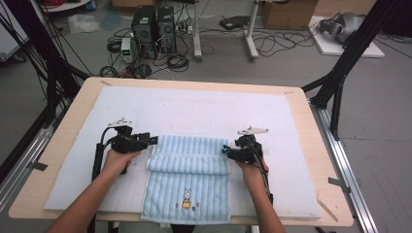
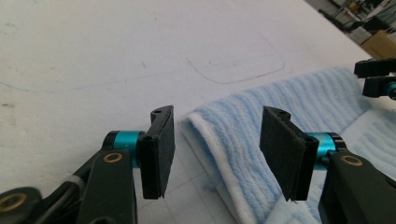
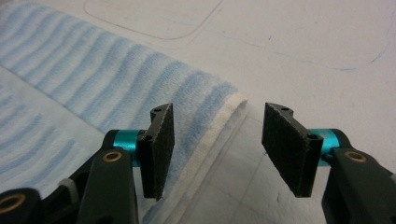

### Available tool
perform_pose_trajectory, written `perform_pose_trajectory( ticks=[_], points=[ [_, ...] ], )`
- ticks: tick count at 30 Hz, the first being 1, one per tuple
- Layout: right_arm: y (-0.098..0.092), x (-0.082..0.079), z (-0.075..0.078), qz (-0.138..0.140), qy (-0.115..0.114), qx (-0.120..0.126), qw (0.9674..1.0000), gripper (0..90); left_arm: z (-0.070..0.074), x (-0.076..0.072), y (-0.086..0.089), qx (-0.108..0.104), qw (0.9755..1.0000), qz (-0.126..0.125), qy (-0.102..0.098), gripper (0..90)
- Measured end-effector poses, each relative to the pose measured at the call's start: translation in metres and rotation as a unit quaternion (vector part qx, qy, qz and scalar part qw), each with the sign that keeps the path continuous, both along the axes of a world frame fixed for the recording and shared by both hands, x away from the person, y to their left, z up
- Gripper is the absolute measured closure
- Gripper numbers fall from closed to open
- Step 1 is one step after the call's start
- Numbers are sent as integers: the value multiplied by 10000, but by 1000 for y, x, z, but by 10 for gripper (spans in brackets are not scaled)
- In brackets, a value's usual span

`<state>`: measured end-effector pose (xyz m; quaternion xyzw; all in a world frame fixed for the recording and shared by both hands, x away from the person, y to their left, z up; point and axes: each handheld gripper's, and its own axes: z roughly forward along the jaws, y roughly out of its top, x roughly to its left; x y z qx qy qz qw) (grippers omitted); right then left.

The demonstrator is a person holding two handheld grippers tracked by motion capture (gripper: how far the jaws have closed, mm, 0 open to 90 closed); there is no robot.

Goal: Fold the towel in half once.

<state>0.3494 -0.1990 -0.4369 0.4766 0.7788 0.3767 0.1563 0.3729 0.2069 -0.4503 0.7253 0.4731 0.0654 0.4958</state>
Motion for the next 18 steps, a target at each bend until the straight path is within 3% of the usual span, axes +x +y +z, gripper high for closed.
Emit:
perform_pose_trajectory(
  ticks=[3,7,8,10,13,15,18],
  points=[
    [3,4,-5,103,86,-101,9999,461,-3,2,-9,229,9995,-197,116,465],
    [9,3,-7,245,65,-318,9992,540,-2,0,-20,720,9965,-408,-101,633],
    [8,3,-7,221,65,-291,9993,551,-3,0,-21,683,9963,-517,-57,760],
    [8,2,-7,207,84,-292,9993,610,-3,-2,-25,765,9956,-535,-120,840],
    [12,1,-6,380,68,-338,9987,775,-3,-3,-26,767,9959,-465,-105,842],
    [15,-1,-5,424,56,-376,9984,809,-3,-4,-26,761,9961,-447,-94,841],
    [12,0,-7,409,137,-166,9989,812,-3,-4,-27,766,9961,-423,-103,844]
  ],
)
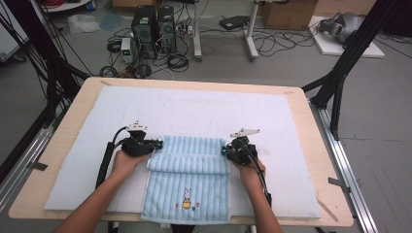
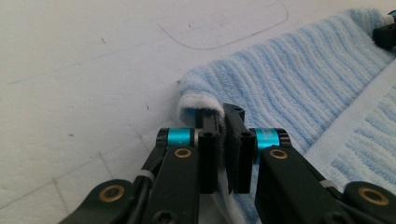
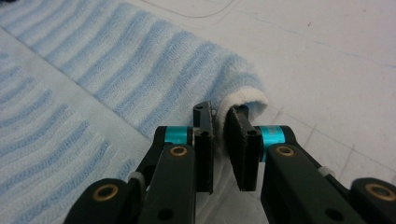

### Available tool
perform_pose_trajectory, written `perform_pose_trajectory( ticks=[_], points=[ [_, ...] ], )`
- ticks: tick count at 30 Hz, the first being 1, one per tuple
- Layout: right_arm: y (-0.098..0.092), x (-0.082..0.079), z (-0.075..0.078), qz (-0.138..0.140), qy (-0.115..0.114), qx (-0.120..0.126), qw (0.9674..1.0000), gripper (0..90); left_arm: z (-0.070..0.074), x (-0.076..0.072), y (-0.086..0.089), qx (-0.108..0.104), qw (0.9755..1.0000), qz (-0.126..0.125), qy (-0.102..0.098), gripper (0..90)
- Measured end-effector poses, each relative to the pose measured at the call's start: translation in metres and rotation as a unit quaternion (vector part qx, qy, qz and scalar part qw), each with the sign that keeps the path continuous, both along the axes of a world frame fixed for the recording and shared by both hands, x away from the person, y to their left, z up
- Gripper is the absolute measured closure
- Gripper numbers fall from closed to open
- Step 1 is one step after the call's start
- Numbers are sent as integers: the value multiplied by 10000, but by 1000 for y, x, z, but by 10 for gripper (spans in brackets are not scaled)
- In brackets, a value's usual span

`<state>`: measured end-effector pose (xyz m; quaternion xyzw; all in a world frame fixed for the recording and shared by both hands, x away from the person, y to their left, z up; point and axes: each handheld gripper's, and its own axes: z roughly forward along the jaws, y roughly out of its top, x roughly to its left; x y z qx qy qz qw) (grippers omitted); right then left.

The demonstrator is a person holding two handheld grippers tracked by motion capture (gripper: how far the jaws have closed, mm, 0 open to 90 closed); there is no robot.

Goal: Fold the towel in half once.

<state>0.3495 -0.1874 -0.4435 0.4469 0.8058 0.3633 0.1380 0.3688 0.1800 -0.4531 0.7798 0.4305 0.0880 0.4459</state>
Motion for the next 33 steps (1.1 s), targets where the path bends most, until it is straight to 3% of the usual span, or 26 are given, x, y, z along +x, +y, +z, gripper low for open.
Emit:
perform_pose_trajectory(
  ticks=[6,10,15,20,23,26,33],
  points=[
    [-1,2,2,41,-42,66,10000,843,-1,4,2,-238,9995,147,136,854],
    [-3,8,5,-3,-88,155,9998,843,0,11,4,-341,9990,274,112,854],
    [-1,20,8,-17,-287,83,9996,843,3,26,7,-507,9978,428,22,854],
    [4,40,12,-138,-387,-38,9991,843,10,44,5,-442,9978,471,-166,853],
    [4,53,15,-208,-458,-74,9987,842,11,54,5,-571,9963,546,-326,853],
    [5,64,18,-257,-512,-159,9982,842,11,64,5,-554,9967,540,-253,853],
    [6,84,21,-446,-587,-226,9970,840,21,82,1,-466,9969,532,-344,851]
  ],
)
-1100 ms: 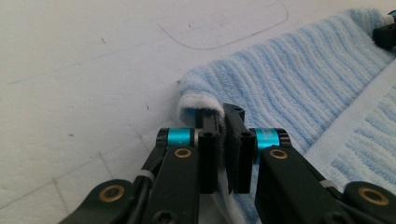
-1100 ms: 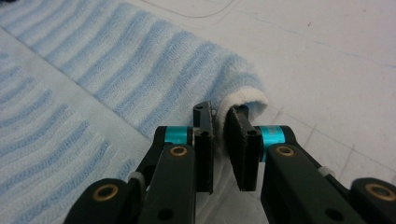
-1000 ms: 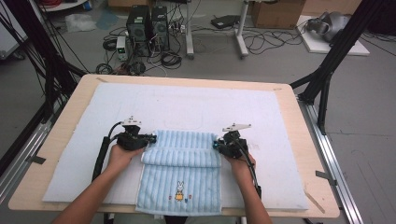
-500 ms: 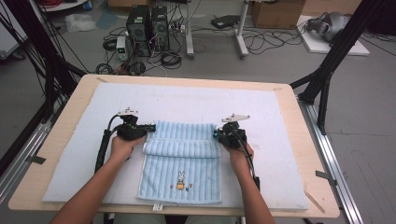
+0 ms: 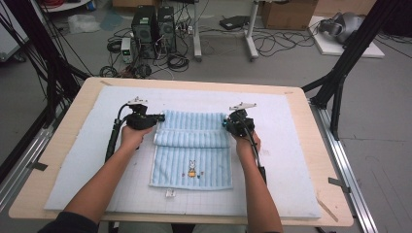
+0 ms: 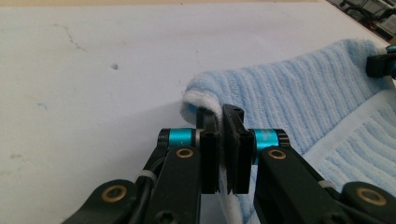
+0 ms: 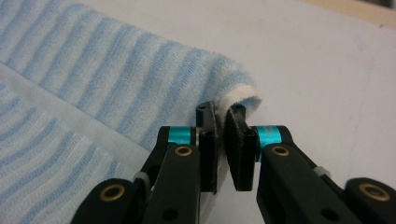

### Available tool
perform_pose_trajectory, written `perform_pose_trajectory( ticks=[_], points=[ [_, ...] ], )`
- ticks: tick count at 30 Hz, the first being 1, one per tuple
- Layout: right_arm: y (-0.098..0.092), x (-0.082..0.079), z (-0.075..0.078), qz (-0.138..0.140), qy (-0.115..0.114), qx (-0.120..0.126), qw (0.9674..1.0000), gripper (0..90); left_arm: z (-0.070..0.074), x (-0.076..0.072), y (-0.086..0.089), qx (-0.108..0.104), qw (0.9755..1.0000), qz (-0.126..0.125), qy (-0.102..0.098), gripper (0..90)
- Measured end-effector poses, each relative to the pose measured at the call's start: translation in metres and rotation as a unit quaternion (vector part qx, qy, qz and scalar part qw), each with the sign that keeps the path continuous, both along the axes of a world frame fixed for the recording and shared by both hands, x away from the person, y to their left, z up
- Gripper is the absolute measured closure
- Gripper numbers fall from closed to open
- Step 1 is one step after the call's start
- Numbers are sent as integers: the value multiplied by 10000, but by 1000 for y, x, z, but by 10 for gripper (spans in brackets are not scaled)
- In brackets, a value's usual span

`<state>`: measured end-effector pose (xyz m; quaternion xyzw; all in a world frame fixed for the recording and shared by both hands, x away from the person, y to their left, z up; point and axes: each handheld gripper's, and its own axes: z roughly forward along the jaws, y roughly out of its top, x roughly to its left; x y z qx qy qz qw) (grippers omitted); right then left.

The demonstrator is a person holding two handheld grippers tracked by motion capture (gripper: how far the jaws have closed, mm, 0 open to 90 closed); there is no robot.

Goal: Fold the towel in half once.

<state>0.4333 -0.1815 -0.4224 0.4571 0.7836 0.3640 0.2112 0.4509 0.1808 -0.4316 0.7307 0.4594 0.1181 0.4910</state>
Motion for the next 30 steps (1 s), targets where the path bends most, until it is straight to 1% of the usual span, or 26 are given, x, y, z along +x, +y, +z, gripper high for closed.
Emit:
perform_pose_trajectory(
  ticks=[2,3,5,6,8,9,10,11,12,13,14,15,16,17,20,21,22,24,26,27,29,30],
  points=[
    [1,5,2,-44,-31,-10,10000,840,1,2,0,6,9999,58,-140,851],
    [1,7,3,-65,-39,-4,10000,841,0,3,0,-30,9999,83,-133,850],
    [3,11,3,-135,-13,27,9999,840,-3,4,1,3,9999,102,-71,850],
    [3,13,2,-124,-43,14,9999,840,-5,5,1,27,9999,89,-38,849],
    [6,14,1,-184,-13,9,9998,840,-8,6,1,68,10000,67,-15,844],
    [7,14,0,-189,10,-39,9998,840,-8,6,2,82,9999,78,-29,837],
    [7,15,-1,-177,-6,-77,9998,839,-8,6,2,77,9998,164,-3,797],
    [7,15,-2,-202,64,-74,9997,825,-8,6,3,28,9996,294,38,702],
    [6,16,-4,-197,105,-44,9997,758,-7,7,6,-49,9994,339,68,628],
    [5,16,-4,-260,173,-29,9995,677,-5,6,8,-37,9994,333,20,627],
    [2,16,-5,-322,180,-25,9993,627,-3,5,10,-13,9995,325,-4,618],
    [-1,16,-4,-364,208,51,9991,568,-2,4,13,-50,9995,320,18,605],
    [-4,16,-4,-410,236,126,9988,524,-1,4,15,-112,9994,312,67,590],
    [-7,15,-2,-446,264,194,9985,497,-1,3,16,-115,9996,240,107,579],
    [-13,11,2,-420,208,403,9981,421,0,0,17,-108,9996,85,263,544],
    [-15,9,3,-404,244,488,9977,401,1,-1,16,-88,9995,39,289,535],
    [-16,8,5,-335,267,557,9975,393,2,-3,15,-89,9996,1,261,530],
    [-18,5,7,-271,236,524,9980,368,5,-5,13,-46,9998,-70,186,527],
    [-22,2,8,-203,244,514,9982,359,7,-7,12,-110,9998,-96,145,508],
    [-23,1,9,-192,254,523,9981,351,6,-9,11,-122,9999,-83,83,491],
    [-26,-3,11,-126,228,585,9979,357,5,-13,12,-87,9999,-118,-4,480],
    [-28,-5,12,-49,196,641,9977,387,3,-14,12,-121,9998,-170,-3,469]
  ],
)
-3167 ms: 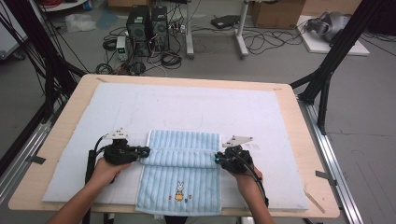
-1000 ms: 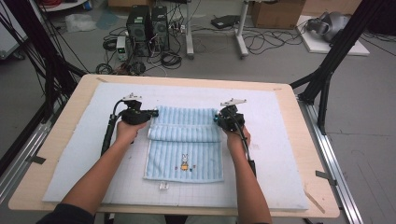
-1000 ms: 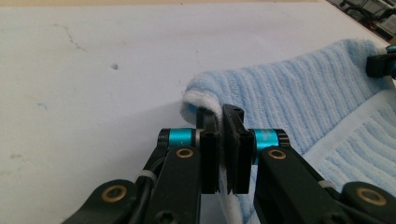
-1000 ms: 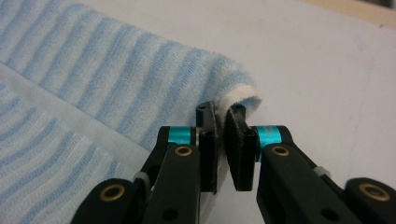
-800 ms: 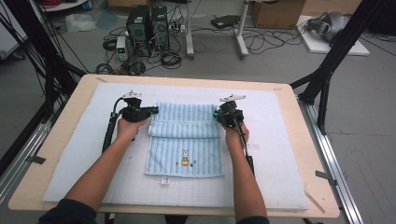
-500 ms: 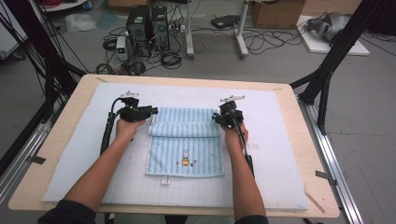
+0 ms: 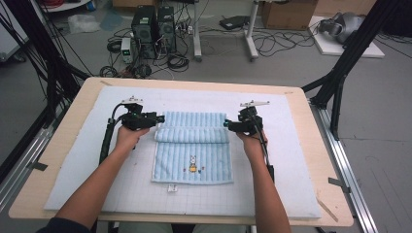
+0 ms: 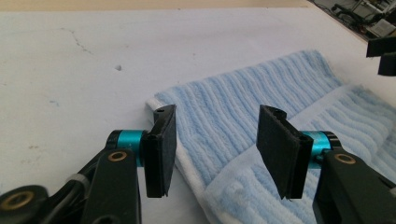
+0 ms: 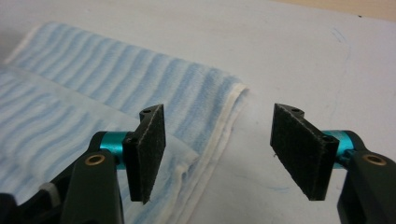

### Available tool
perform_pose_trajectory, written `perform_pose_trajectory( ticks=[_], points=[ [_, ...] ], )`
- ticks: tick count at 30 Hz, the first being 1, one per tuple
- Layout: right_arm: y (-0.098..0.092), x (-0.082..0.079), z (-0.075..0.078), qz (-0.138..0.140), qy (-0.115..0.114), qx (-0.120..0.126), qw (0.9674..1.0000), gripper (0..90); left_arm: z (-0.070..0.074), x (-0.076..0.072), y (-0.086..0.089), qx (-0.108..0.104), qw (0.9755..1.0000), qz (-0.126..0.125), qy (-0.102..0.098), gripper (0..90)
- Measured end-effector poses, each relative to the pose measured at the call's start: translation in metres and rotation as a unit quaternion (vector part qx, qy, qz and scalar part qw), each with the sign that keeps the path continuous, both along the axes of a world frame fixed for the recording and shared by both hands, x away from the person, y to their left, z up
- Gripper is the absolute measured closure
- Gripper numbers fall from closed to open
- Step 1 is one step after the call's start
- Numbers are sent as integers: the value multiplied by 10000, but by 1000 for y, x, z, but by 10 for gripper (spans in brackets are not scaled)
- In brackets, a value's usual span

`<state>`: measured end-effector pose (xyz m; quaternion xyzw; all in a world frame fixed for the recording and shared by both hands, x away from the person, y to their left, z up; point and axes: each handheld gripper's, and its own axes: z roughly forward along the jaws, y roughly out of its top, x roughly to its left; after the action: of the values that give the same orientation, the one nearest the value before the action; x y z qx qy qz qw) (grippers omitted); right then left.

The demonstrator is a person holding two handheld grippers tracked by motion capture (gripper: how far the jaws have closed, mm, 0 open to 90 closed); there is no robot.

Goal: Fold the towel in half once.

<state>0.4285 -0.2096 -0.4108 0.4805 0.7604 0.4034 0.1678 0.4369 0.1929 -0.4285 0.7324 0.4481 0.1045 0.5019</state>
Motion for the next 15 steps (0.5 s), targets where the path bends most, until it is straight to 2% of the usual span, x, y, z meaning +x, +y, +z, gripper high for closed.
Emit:
perform_pose_trajectory(
  ticks=[3,4,6,11,13,15],
  points=[
    [-3,-6,2,160,-57,-15,9999,461,-7,-4,1,-44,9997,-231,18,402],
    [-4,-7,2,231,-51,-31,9997,491,-9,-5,1,-1,9994,-343,84,393],
    [-4,-8,2,319,-47,-63,9995,531,-12,-6,0,64,9993,-366,75,391],
    [4,-5,-5,467,9,-156,9988,606,-21,-6,-6,464,9981,-302,252,491],
    [10,-3,-9,465,89,-168,9987,625,-24,-6,-8,538,9975,-370,260,518],
    [16,0,-14,554,160,-284,9979,639,-24,-9,-9,577,9973,-415,191,573]
  ],
)
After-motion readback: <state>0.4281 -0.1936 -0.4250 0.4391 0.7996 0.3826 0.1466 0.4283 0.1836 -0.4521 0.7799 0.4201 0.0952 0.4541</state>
